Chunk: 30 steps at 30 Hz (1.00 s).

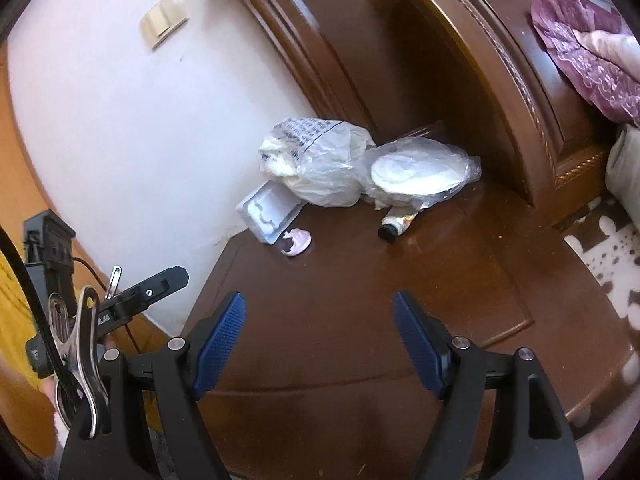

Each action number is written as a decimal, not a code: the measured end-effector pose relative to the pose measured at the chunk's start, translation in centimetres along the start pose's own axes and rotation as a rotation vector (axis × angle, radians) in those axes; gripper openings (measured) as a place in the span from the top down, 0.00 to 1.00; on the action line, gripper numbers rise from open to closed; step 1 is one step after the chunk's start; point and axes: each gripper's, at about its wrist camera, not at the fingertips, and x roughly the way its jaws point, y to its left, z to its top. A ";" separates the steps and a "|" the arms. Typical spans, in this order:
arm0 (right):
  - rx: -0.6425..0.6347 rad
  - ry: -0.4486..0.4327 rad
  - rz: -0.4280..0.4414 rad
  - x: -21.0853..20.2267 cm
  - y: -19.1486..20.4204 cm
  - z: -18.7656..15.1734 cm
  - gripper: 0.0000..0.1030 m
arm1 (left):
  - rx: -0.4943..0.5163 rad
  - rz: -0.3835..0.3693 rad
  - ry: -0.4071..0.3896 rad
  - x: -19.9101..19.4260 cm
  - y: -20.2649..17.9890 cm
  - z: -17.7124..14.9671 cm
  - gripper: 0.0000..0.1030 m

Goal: Collect trash
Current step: 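Close both grippers together on the printed white plastic bag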

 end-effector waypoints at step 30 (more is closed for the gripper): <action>-0.211 0.041 -0.178 15.5 3.3 13.9 0.25 | -0.333 -0.043 0.048 12.1 3.6 12.2 0.35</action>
